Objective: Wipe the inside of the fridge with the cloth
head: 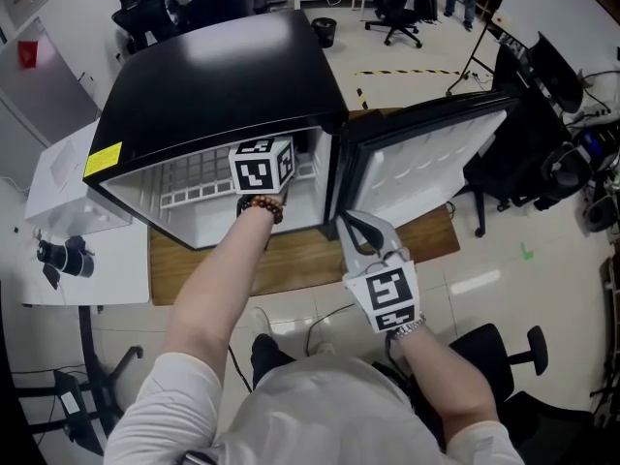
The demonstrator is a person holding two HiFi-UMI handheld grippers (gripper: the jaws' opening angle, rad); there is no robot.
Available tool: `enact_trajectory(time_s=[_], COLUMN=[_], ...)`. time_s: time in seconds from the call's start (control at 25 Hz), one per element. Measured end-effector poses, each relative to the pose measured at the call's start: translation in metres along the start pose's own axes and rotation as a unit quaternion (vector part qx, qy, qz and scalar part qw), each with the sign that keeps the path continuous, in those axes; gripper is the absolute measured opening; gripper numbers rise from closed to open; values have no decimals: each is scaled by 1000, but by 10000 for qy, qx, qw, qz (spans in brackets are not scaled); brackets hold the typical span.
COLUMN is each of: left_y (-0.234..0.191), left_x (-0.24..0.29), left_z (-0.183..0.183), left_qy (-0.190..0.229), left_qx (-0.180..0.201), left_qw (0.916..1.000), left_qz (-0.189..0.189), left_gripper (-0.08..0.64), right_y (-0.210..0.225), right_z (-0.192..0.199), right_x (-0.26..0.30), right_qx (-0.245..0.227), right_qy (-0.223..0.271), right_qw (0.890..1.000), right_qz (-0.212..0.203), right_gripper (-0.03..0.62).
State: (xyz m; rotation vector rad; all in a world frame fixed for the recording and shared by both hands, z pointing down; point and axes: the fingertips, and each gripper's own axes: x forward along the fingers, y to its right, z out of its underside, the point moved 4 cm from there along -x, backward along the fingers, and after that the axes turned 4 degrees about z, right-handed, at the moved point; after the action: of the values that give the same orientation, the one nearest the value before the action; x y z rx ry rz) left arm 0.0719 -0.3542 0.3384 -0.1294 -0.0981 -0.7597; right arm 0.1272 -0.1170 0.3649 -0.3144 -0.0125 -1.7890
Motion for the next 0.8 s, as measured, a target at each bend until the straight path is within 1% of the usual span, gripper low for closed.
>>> enact_trajectory(time_s=[0.2, 0.4, 0.68, 0.8], left_y=[4, 8, 13, 15], left_x=[-24, -60, -129, -162], left_z=[7, 14, 21, 24], left_qy=[45, 34, 6, 23], left_qx=[-21, -37, -31, -11], left_qw=[10000, 10000, 10000, 10000], left_qz=[-43, -74, -60, -41], left_gripper=[69, 69, 69, 69], right_y=[-7, -20, -46, -56], right_z=[-5, -13, -31, -35], right_x=[-2, -1, 4, 8], right_qx=[-88, -146, -240, -178], right_qy=[76, 221, 394, 433], right_qw=[9999, 9995, 9974, 9959], right_qz=[-10, -147, -558, -773], right_gripper=[2, 5, 31, 51])
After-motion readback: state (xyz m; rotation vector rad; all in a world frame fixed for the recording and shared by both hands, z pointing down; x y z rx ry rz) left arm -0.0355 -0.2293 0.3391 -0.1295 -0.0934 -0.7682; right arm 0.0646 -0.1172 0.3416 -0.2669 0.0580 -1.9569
